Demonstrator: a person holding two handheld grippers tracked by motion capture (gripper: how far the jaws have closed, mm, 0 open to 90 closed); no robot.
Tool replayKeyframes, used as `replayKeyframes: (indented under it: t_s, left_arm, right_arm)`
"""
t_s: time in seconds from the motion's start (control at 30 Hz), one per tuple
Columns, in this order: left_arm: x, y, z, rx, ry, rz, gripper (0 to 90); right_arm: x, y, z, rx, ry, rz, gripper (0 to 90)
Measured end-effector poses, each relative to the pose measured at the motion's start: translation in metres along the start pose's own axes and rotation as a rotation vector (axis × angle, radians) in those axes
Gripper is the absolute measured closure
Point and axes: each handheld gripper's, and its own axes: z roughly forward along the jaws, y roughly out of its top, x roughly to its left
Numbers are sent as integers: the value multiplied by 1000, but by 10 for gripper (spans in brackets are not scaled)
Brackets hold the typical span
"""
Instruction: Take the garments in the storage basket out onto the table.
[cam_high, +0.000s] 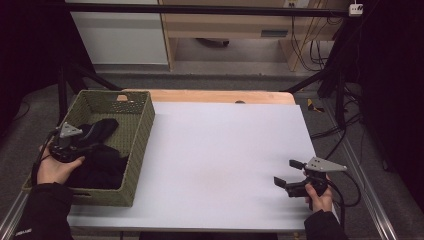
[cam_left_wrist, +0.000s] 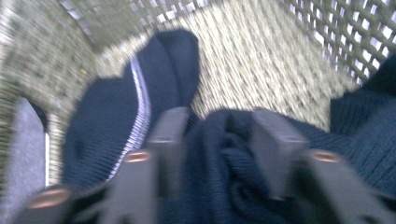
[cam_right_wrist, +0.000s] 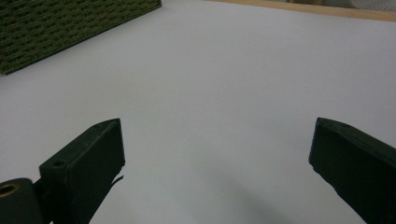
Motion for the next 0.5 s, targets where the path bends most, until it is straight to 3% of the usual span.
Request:
replayKeyframes:
  t_s: [0.07,0.17,0.2,0.27,0.3,0.33,0.37,0.4,0.43,0.5]
  left_arm:
    - [1,0,-5,-10,-7,-17,173]
    - [3,-3,-14,-16,4,-21,44]
    - [4,-3,-15,-36,-20,-24,32]
    - [3,-3,-14,-28,-13,-13,34]
    - [-1,-1,-8,42,-9,26,34]
    - [-1,-1,-8,42,-9,26,33]
    - [-3,-1,-3,86,3,46,34]
    - [-5,-2,3,138,13,75,34]
    - [-5,-5,11,208,16,75,35]
    - [-3,-9,16,223,19,81,34]
  right_arm:
    - [0,0,0,-1,1,0,38]
    - [0,0,0,-2,2,0,38]
    - [0,0,0,-2,2,2,38]
    - [0,0,1,-1,0,0,38]
    - [0,0,1,-1,2,2,38]
    - [0,0,1,-1,2,2,38]
    - [1,0,1,2,2,1,37]
    - [1,0,1,2,2,1,37]
    - [0,0,0,0,3,0,36]
    - [0,0,0,0,1,1,36]
